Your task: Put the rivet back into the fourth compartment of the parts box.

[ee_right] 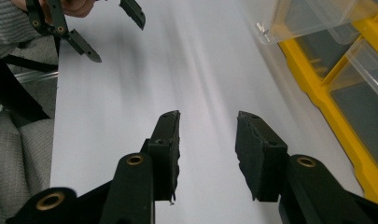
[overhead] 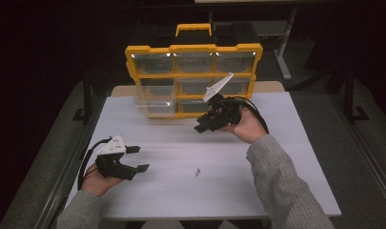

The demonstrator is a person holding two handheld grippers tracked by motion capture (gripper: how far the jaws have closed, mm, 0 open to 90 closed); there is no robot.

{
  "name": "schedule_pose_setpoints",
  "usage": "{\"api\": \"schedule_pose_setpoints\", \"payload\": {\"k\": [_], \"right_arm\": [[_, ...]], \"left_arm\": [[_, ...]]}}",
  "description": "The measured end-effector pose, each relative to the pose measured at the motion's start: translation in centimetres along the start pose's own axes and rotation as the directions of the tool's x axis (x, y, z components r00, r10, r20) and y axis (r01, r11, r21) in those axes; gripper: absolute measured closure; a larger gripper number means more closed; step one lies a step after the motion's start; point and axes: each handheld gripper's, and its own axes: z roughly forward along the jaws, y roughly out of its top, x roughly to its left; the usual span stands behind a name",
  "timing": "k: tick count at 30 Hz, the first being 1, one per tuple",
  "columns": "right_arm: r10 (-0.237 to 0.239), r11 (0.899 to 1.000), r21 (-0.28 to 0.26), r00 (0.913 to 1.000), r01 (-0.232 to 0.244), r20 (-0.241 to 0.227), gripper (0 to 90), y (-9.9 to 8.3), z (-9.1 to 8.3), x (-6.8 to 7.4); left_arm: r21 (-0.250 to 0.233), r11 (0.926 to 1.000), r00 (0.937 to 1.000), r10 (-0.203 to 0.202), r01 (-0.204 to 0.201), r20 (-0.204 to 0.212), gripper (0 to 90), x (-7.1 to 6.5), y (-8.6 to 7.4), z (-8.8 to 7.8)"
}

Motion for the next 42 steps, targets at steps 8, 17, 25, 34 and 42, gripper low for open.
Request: {"api": "schedule_pose_setpoints", "payload": {"k": [8, 17, 25, 34, 42], "right_arm": [[-0.009, 1.0, -0.001, 1.0, 0.009, 0.003, 57.1, -1.3, 1.0, 0.8], [0.03, 0.999, 0.044, 0.9994, -0.029, -0.018, 57.1, -3.4, 3.1, 1.7], [0.013, 0.996, 0.084, 0.9993, -0.009, -0.035, 57.2, -4.4, 4.9, 2.6], [0.035, 0.994, 0.104, 0.9973, -0.028, -0.064, 58.3, -6.3, 6.7, 2.9], [0.03, 0.991, 0.13, 0.9967, -0.02, -0.076, 59.0, -7.4, 8.3, 3.4]], "left_arm": [[0.004, 1.0, 1.0, 0.001, -0.001, -0.002, 24.7, 0.0, 0.0, 0.0], [0.002, 1.0, 1.0, -0.001, 0.001, 0.0, 24.6, 0.1, 0.0, 0.0], [0.003, 1.0, 1.0, -0.003, 0.003, -0.002, 24.7, 0.0, 0.0, 0.0], [0.004, 1.0, 1.0, -0.002, 0.002, -0.002, 24.7, 0.0, 0.0, 0.0], [-0.001, 1.0, 1.0, -0.001, 0.001, -0.004, 24.6, 0.0, 0.0, 0.1]]}}
